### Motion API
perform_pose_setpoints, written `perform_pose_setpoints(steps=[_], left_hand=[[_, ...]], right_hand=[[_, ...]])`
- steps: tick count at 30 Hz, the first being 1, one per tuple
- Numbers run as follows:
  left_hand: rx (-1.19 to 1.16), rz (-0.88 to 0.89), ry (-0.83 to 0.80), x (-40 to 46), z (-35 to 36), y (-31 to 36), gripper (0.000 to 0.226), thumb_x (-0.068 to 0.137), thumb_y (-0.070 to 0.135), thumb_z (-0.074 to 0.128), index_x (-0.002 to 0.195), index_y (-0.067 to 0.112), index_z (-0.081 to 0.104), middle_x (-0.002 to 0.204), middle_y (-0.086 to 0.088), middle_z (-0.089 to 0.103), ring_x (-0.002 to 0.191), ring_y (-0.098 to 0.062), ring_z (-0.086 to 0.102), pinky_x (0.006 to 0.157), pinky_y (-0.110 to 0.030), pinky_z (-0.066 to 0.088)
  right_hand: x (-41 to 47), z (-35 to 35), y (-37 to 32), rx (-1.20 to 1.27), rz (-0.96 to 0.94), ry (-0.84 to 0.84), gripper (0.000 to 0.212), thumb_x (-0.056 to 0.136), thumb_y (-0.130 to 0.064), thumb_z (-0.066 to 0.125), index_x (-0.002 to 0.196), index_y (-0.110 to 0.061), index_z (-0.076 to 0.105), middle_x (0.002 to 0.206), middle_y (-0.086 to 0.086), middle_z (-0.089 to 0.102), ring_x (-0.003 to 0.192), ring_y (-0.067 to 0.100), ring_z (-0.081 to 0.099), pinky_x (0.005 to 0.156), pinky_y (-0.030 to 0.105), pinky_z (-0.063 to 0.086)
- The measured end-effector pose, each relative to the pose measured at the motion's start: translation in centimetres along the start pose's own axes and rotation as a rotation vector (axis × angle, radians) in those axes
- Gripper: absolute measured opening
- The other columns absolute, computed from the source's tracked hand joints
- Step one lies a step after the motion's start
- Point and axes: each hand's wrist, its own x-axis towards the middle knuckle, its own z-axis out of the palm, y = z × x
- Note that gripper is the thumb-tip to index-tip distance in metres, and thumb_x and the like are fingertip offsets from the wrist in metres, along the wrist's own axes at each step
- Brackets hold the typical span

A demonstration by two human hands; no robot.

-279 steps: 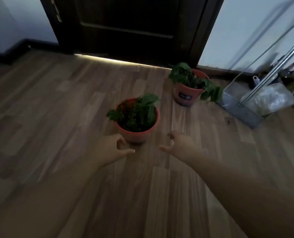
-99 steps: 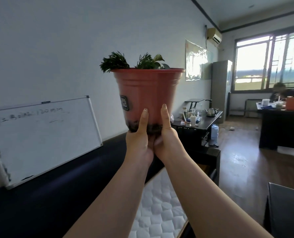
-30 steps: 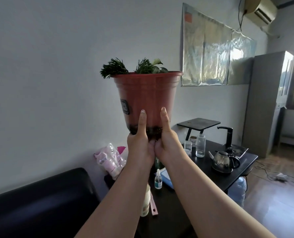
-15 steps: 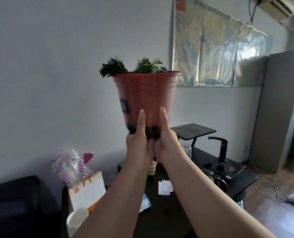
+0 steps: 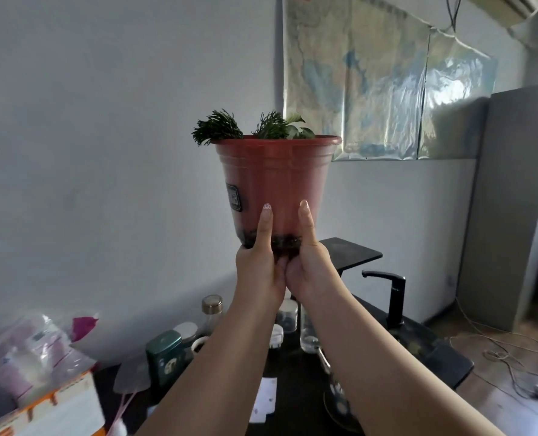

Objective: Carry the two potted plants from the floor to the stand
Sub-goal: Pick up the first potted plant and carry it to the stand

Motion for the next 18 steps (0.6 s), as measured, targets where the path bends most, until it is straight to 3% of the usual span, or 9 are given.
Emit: perform_pose_setpoints(steps=[6,11,14,16,18], left_hand=[[0.015,-0.021,-0.033,7.9,2.9,-4.7,0.051,0.081,0.037,0.061,0.12,0.004,0.057,0.112,-0.007,0.069,0.086,-0.007,0.07,0.07,-0.017,0.057],[0.141,-0.01,-0.047,12.9,4.3,-8.2,0.036,0.082,0.039,0.058,0.105,0.01,0.061,0.115,-0.005,0.066,0.077,-0.005,0.07,0.066,-0.017,0.056],[0.131,-0.008,-0.07,15.5,5.0,-9.6,0.064,0.062,0.048,0.069,0.109,0.005,0.061,0.104,-0.007,0.071,0.082,-0.01,0.071,0.069,-0.021,0.055],[0.094,0.017,-0.096,17.2,5.2,-10.6,0.083,0.053,0.049,0.076,0.12,0.005,0.056,0.112,-0.008,0.069,0.098,-0.016,0.069,0.083,-0.03,0.055],[0.091,0.053,-0.123,18.6,5.5,-11.9,0.085,0.058,0.049,0.078,0.128,0.011,0.047,0.125,-0.008,0.062,0.108,-0.022,0.064,0.091,-0.038,0.053]], right_hand=[[8.8,-3.9,-2.7,-0.057,-0.031,-0.016,0.065,0.053,-0.048,0.072,0.104,-0.008,0.065,0.096,0.006,0.076,0.091,0.018,0.072,0.09,0.031,0.052],[14.7,-7.3,-4.7,-0.162,0.03,-0.057,0.1,0.027,-0.056,0.087,0.111,-0.007,0.064,0.11,0.01,0.072,0.106,0.024,0.067,0.104,0.038,0.044],[17.5,-9.4,-7.2,-0.38,0.047,-0.116,0.105,0.035,-0.058,0.083,0.119,-0.001,0.057,0.115,0.012,0.069,0.109,0.023,0.065,0.104,0.036,0.044],[19.1,-10.6,-9.0,-0.572,0.016,-0.185,0.082,0.056,-0.055,0.077,0.114,0.0,0.055,0.1,0.005,0.072,0.09,0.008,0.07,0.085,0.021,0.053],[20.8,-12.1,-10.4,-0.683,-0.001,-0.248,0.035,0.08,-0.04,0.063,0.092,-0.008,0.058,0.068,-0.008,0.069,0.062,-0.001,0.065,0.059,0.011,0.048]])
